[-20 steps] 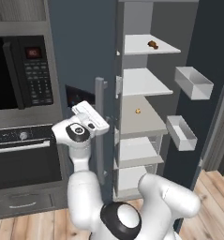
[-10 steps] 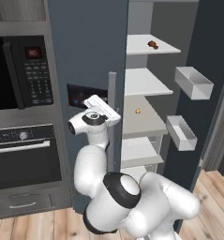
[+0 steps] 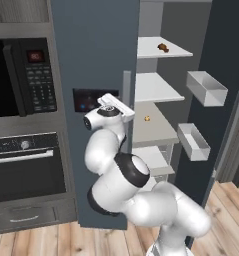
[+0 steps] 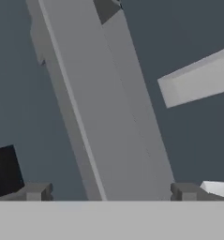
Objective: Pick up the frozen chicken drumstick from the freezer, place it on any shelf in the fridge, and close the fridge and freezer doors when done.
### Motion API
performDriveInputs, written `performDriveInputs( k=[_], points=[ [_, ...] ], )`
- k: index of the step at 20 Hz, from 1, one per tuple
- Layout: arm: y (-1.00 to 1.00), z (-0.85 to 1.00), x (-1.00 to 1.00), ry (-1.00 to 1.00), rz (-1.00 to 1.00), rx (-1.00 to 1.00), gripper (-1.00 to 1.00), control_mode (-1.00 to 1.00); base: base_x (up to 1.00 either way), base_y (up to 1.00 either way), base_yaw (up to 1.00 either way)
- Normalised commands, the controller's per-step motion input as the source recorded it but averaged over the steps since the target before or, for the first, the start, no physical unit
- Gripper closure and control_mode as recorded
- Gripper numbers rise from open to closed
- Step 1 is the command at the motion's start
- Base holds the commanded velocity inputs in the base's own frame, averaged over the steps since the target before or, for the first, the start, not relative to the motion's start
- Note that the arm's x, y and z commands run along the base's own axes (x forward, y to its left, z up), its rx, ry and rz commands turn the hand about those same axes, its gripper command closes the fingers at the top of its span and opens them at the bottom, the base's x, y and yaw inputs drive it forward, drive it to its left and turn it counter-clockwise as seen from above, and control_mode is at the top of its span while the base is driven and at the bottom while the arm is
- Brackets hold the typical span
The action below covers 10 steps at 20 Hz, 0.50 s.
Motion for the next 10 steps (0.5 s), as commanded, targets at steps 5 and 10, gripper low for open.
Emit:
performDriveInputs(
  k=[5, 10],
  points=[
    [-0.37, 0.00, 0.61, 0.00, 0.03, 0.00, -1.00, -1.00, 0.00, 0.00, 0.00],
    [-0.36, 0.00, 0.55, 0.00, 0.04, 0.00, -1.00, -1.00, 0.00, 0.00, 0.00]
  ],
)
